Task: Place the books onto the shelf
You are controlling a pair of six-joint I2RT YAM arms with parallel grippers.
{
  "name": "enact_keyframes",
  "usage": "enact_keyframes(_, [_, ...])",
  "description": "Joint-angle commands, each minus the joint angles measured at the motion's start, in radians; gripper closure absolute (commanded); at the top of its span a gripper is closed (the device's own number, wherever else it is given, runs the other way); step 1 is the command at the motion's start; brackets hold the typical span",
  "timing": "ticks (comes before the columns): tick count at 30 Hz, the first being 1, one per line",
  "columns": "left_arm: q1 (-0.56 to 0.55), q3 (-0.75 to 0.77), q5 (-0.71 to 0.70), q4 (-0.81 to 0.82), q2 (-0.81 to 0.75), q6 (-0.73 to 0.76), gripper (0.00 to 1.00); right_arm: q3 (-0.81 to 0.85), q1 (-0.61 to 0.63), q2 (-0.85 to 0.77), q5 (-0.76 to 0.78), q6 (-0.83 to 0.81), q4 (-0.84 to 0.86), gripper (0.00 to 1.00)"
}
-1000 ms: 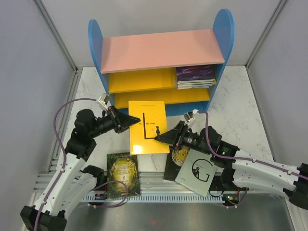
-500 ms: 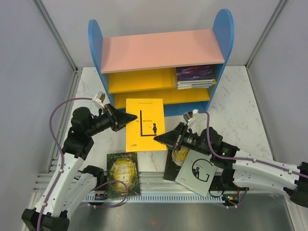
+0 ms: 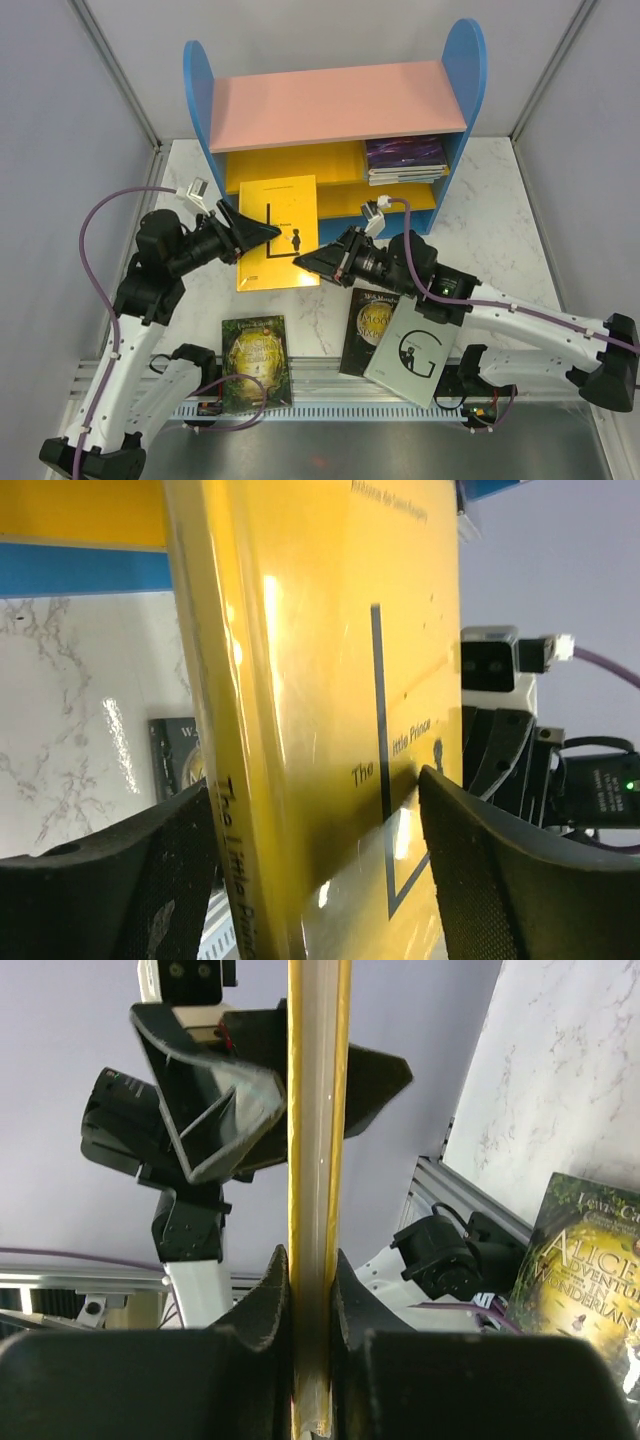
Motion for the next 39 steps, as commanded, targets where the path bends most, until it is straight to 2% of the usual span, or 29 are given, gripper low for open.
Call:
enact_keyframes(1, [-0.004, 0.072, -0.029, -0.185, -0.007, 0.166, 0.2, 0.149, -0.042, 0.025, -0.037, -0.066, 0.155, 1.0])
enact_keyframes(3, [-0.004, 0.11, -0.06, -0.231, -0.012, 0.197, 0.13, 0.178, -0.07, 0.051, -0.048, -0.062, 0.153, 1.0])
enact_keyframes(4, [-0.004, 0.124, -0.071, -0.278, -0.016, 0.207, 0.0, 0.188, -0.095, 0.059, -0.056, -0.059, 0.152, 1.0])
enact_keyframes(8, [-0.004, 0.185, -0.121, -0.369, -0.038, 0.26, 0.0, 0.231, -0.146, 0.1, -0.07, -0.054, 0.138, 1.0])
enact_keyframes(14, [-0.004, 0.195, -0.153, -0.443, -0.097, 0.267, 0.0, 0.323, -0.177, 0.212, -0.085, -0.045, 0.122, 1.0])
enact_keyframes(19, [-0.004, 0.19, -0.157, -0.471, -0.125, 0.264, 0.0, 0.387, -0.177, 0.314, -0.056, -0.028, 0.119, 1.0])
enact_keyframes(23, [-0.004, 0.183, -0.143, -0.475, -0.144, 0.26, 0.0, 0.464, -0.179, 0.396, -0.016, -0.002, 0.028, 1.0])
enact_keyframes(28, [-0.004, 0.17, -0.123, -0.478, -0.157, 0.257, 0.0, 0.505, -0.18, 0.499, -0.008, 0.038, -0.002, 0.99])
enact_keyframes(30, [-0.004, 0.166, -0.117, -0.475, -0.162, 0.257, 0.0, 0.528, -0.182, 0.524, 0.016, 0.05, -0.034, 0.89])
enact_keyframes(31, [-0.004, 0.16, -0.115, -0.475, -0.162, 0.258, 0.0, 0.533, -0.183, 0.53, 0.018, 0.058, -0.061, 0.64])
enact_keyframes(32, [-0.004, 0.156, -0.114, -0.477, -0.162, 0.258, 0.0, 0.541, -0.185, 0.535, 0.018, 0.061, -0.072, 0.52])
enact_keyframes(34, [-0.004, 0.149, -0.106, -0.475, -0.162, 0.261, 0.0, 0.542, -0.189, 0.547, 0.018, 0.078, -0.098, 0.36])
enact_keyframes(36, [-0.004, 0.144, -0.104, -0.475, -0.16, 0.264, 0.0, 0.539, -0.189, 0.553, 0.018, 0.084, -0.108, 0.27])
enact_keyframes(39, [-0.004, 0.136, -0.103, -0.472, -0.162, 0.269, 0.0, 0.533, -0.189, 0.559, -0.01, 0.095, -0.112, 0.25])
